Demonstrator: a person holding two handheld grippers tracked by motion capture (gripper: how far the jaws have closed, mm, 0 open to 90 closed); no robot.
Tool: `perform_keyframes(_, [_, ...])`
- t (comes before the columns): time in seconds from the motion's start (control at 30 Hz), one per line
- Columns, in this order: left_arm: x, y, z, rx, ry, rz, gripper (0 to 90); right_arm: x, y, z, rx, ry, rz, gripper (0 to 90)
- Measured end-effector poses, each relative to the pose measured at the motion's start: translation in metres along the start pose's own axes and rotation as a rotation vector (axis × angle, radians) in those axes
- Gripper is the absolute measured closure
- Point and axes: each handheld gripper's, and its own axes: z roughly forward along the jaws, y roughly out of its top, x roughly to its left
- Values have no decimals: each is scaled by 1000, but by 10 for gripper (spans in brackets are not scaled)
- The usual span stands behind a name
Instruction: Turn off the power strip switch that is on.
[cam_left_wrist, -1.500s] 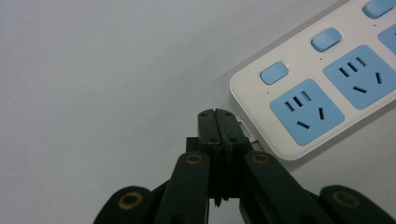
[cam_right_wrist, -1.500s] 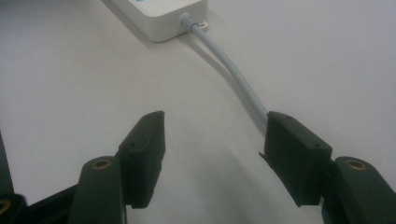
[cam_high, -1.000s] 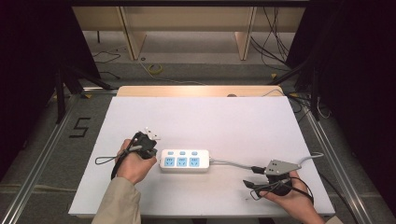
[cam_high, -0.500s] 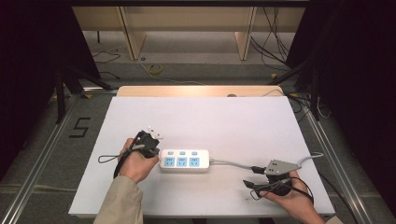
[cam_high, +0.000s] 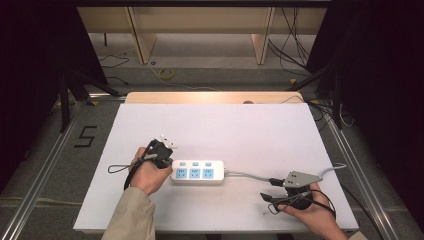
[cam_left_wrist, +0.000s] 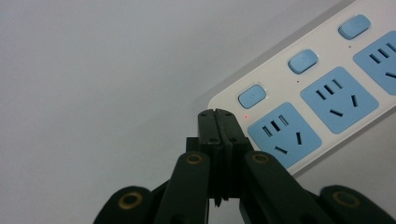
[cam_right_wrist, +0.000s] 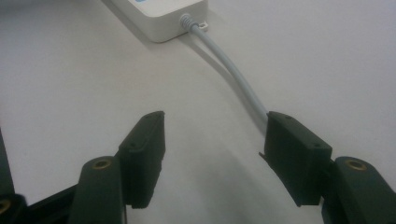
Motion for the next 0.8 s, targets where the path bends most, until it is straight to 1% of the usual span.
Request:
perform_keyframes(0.23, [-1,4,0,1,-4,2,897,0,0,0,-1,1,0,393])
perform_keyframes(0.53, [-5,11,4,9,-10,17,897,0,0,0,-1,-1,1,393])
perform_keyframes(0.63, [-6,13,4,6,-10,15,897,0,0,0,0,1,0,393])
perform_keyframes(0.8, [-6,15,5,14,-13,21,897,0,0,0,0,0,1,393])
